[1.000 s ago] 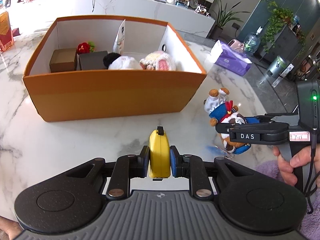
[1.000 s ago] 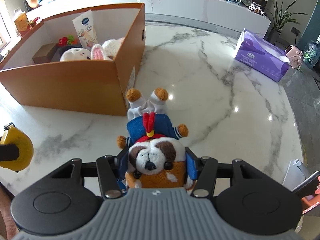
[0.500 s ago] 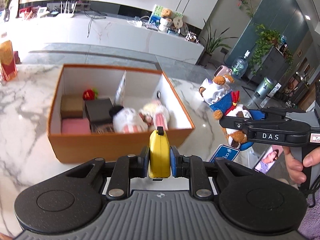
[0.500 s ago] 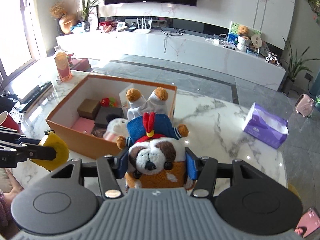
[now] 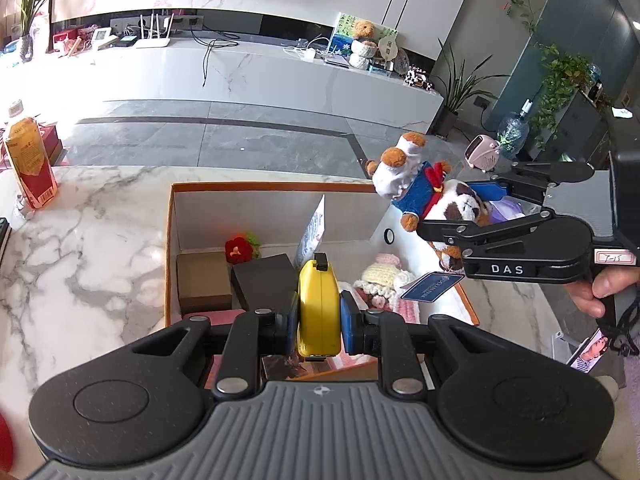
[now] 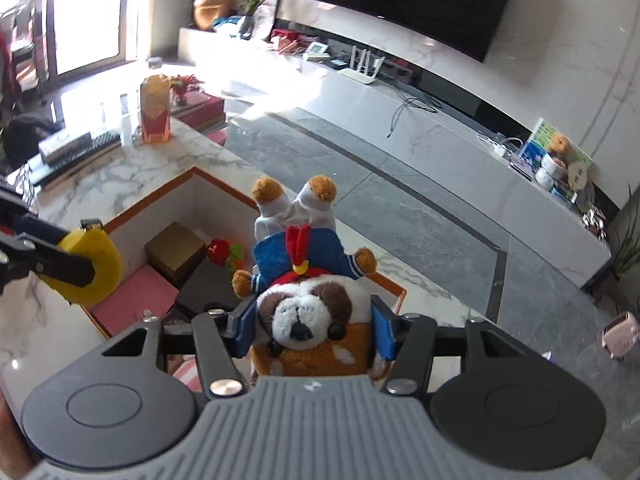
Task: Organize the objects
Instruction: 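Lift and carry the banana toy and plush dog over the orange box, then lower plush dog into box and open right tool while left tool lowers banana toy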
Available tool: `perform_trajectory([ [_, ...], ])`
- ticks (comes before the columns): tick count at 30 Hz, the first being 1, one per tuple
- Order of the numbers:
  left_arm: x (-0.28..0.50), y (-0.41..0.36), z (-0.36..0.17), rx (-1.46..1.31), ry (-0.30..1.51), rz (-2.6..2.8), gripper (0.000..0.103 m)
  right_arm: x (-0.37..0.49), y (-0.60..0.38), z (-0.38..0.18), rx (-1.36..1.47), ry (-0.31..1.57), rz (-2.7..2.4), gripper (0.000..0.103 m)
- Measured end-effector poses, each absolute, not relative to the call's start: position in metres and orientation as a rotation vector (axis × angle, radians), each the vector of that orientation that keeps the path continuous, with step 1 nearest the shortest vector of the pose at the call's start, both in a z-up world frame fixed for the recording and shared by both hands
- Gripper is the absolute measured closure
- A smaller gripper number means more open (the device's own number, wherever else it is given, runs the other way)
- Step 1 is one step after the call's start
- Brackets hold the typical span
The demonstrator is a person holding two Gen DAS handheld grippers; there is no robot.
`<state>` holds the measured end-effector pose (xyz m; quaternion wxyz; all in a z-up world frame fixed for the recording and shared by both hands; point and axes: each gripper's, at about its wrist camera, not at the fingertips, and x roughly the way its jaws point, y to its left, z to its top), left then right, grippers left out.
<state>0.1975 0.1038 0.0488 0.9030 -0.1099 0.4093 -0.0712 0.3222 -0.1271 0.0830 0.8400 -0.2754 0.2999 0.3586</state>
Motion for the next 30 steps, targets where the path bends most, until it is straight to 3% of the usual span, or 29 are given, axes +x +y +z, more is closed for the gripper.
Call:
perform_trajectory([
  [13, 0.233, 0.126, 0.028, -0.225, 0.885, -0.141, 0.079, 0.363, -0.075, 0.013, -1.188, 0.533, 0.838, 0.043],
  [24, 0.242, 0.132, 0.022, -0.233, 0.905, -0.133, 0.079, 0.367, -0.062, -0.022, -1.318, 0.598, 0.893, 0.038],
  [28, 0.245, 0.135, 0.020, -0.236, 0.912, -0.127, 0.079, 0.365, -0.068, -0.017, -1.295, 0.586, 0.877, 0.028],
  [30, 0.246, 0.136, 0.019, -0.240, 0.916, -0.126, 0.079, 0.367, -0.072, -0.011, -1.277, 0.591, 0.862, 0.028],
])
